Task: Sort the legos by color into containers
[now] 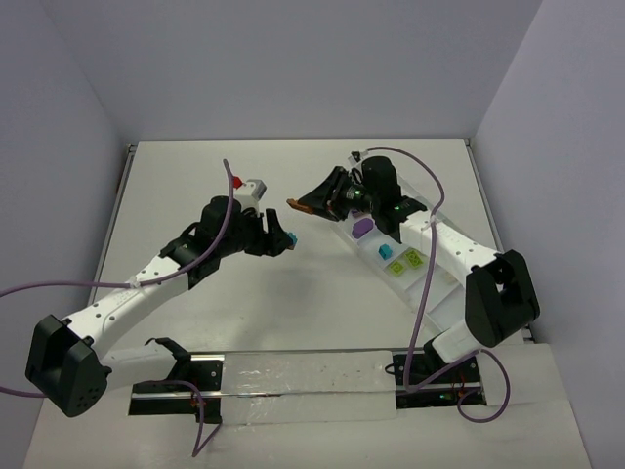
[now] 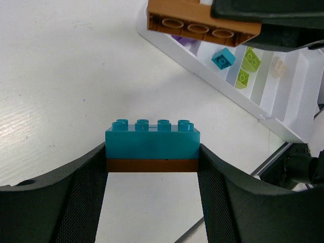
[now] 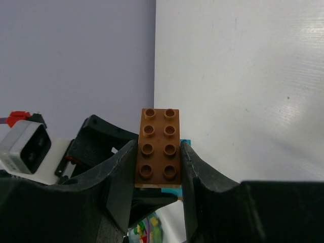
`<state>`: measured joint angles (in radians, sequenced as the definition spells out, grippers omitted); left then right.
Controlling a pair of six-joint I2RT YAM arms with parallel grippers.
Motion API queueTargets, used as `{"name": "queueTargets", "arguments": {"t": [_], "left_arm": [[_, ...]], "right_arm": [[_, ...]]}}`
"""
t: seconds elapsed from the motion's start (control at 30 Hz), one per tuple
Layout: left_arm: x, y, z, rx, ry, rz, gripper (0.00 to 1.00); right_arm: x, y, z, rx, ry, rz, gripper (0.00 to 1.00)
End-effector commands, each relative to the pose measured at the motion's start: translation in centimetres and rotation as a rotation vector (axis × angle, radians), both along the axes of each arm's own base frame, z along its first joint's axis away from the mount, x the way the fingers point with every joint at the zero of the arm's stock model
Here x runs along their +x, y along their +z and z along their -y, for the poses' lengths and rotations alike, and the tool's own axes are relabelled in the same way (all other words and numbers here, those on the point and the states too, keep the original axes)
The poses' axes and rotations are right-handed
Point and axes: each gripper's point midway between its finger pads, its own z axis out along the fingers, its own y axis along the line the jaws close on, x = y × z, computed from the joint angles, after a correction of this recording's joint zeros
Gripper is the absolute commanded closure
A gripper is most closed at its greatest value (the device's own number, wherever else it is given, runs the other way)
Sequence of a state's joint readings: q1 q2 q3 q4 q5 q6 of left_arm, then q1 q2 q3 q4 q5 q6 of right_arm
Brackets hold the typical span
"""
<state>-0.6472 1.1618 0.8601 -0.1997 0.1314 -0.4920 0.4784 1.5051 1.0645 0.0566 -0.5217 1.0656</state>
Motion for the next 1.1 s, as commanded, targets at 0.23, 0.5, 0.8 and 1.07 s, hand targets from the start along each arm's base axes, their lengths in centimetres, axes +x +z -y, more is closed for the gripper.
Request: {"name": "queueTargets", "arguments": {"t": [0.23, 0.5, 0.8, 1.07], "left_arm": [[0.0, 1.2, -1.2, -0.016, 0.058, 0.033, 1.0], [0.5, 1.2, -1.9, -0.012, 0.123, 0.023, 1.0], [1.1, 0.2, -2.1, 0.009, 0.151, -0.005, 1.0], [1.7, -0.8, -2.1, 0.063, 0.164, -0.075, 1.0]], "right_arm": [[1.2, 2.4, 4.6, -0.175, -0.173, 0.153, 1.0], [1.6, 0.0, 13.8, -0.448, -0.403, 0.177, 1.0], [-0.6, -3.4, 24.0, -0.7, -0.609, 0.114, 1.0], [-3.8, -3.9, 29.3, -0.819, -0.751, 0.03, 1.0]]}}
